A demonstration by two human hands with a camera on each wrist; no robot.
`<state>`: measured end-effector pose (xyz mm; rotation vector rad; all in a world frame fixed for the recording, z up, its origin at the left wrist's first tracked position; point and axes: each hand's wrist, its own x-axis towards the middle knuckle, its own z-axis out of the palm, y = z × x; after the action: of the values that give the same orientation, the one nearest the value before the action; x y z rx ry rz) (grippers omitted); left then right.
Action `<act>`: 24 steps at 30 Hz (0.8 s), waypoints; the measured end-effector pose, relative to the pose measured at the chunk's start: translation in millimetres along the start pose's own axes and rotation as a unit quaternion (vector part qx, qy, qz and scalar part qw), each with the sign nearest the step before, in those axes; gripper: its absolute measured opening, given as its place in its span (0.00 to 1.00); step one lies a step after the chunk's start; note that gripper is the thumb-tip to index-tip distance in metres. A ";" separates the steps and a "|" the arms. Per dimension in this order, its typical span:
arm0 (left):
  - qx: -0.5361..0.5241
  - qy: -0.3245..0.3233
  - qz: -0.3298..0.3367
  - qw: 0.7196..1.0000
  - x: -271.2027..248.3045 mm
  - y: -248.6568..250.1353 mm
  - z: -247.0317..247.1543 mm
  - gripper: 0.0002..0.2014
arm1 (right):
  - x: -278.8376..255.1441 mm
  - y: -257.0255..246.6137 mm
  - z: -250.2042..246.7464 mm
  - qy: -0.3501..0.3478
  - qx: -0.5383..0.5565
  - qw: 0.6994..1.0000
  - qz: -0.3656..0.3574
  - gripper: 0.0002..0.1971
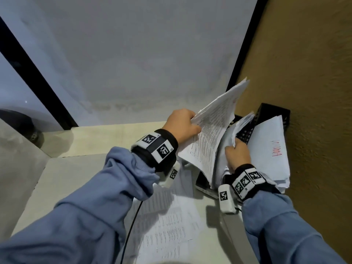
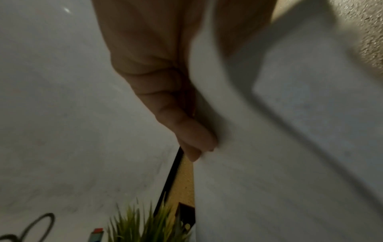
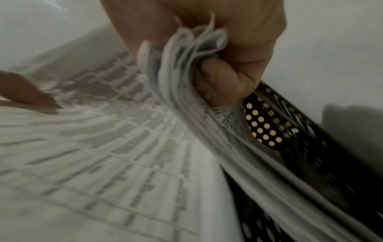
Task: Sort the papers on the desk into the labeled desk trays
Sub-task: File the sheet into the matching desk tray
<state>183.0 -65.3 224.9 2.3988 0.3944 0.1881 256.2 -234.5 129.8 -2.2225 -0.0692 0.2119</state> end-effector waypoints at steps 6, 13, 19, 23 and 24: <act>0.029 -0.038 0.011 0.999 29.3 19.8 40.7 0.07 | 4.7 -19.0 -25.3 -0.013 -0.066 0.997 -0.048 0.21; 0.059 -0.119 -0.026 0.991 45.9 4.9 96.8 0.08 | -7.2 -25.7 -14.9 -0.042 -0.192 0.980 -0.031 0.23; -0.014 -0.127 -0.082 0.988 37.7 -18.7 119.8 0.09 | -19.0 -0.6 13.8 -0.098 -0.216 0.971 0.007 0.24; -0.133 -0.072 -0.083 0.985 25.7 -24.8 110.2 0.14 | -20.7 -4.9 14.2 -0.073 -0.181 0.980 -0.033 0.25; -0.164 -0.046 -0.091 0.981 20.1 -29.4 105.0 0.13 | -24.7 -6.1 13.3 -0.060 -0.162 0.983 -0.056 0.24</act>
<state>220.2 -102.0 127.2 2.0273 0.4950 0.0534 229.7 -223.4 129.7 -2.5190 -0.3140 0.2904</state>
